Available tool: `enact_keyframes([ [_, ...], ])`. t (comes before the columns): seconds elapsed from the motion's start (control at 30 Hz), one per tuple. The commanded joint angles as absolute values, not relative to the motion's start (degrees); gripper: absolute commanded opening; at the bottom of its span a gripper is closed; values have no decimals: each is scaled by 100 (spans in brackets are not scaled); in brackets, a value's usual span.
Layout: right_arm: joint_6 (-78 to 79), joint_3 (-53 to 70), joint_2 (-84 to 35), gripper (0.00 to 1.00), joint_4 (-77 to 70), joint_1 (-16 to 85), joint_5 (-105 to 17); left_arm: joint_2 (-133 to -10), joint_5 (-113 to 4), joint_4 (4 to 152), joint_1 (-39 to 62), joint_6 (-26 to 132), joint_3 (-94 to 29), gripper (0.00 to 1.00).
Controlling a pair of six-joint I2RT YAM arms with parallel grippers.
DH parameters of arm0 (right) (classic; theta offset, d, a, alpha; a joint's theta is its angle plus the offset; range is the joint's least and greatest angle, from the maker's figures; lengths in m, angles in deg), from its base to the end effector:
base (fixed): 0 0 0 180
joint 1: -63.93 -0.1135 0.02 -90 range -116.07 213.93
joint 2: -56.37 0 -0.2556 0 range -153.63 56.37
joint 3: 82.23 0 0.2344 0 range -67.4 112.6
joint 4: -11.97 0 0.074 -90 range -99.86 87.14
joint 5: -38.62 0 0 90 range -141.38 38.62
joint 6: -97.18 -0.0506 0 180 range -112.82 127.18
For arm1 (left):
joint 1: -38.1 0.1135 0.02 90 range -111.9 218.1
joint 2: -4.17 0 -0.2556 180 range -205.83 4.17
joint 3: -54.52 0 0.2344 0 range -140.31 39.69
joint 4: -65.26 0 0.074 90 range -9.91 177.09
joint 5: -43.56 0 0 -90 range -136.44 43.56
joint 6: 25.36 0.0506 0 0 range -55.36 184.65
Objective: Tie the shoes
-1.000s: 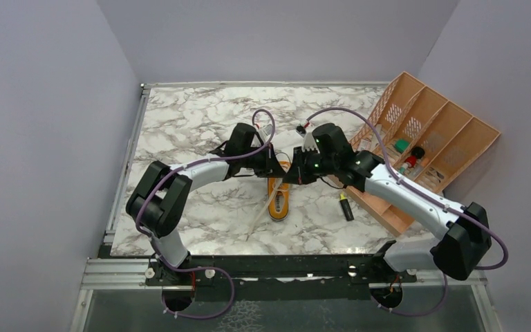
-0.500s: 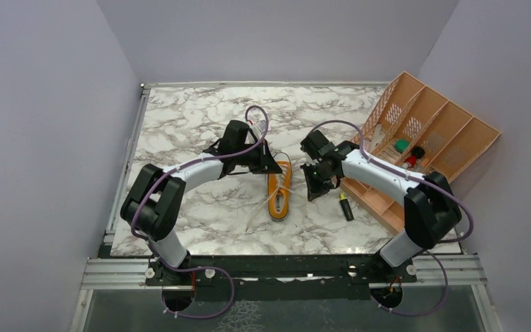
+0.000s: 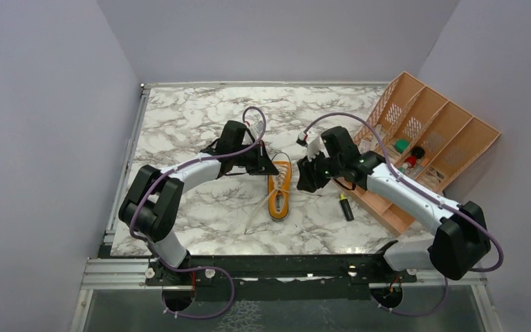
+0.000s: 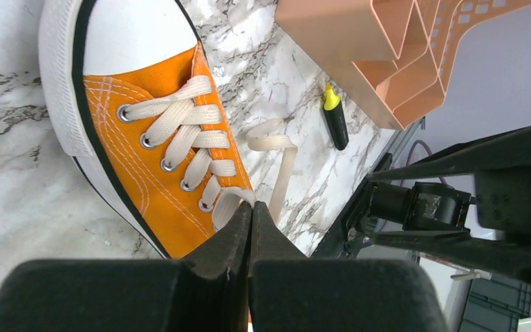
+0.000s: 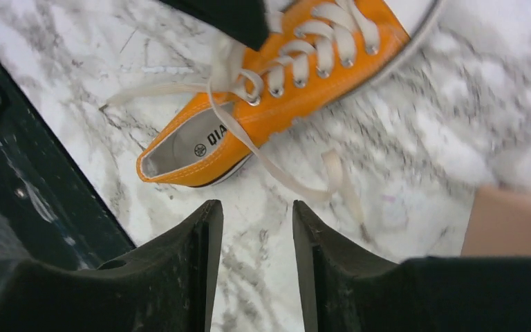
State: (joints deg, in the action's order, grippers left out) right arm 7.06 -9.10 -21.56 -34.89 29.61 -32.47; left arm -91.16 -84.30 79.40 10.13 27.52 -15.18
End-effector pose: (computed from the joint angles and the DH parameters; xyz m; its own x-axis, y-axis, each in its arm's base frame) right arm 0.2185 0.1690 0.2482 -0.6493 -0.4408 -0.6198 -0.6981 0.6689 0.2555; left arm 0.2881 -0.1881 0.1937 -0.9254 -0.0481 -0.3759 0.2865 0.5607 -0.7769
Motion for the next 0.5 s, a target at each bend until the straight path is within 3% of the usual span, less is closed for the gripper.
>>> enact_keyframes([
  [0.0,2277,-1749,-2084,45,-1468,2967,-1979,-8807,-8509,8000,1140,2883,-1515,0],
  [0.23,3256,-1599,-2992,34,-1074,2971,-753,-8784,-8625,8132,1164,2877,-1503,0],
  [0.47,3137,-1803,-3002,30,-811,2966,-951,-8751,-8659,8088,1164,2826,-1455,0],
])
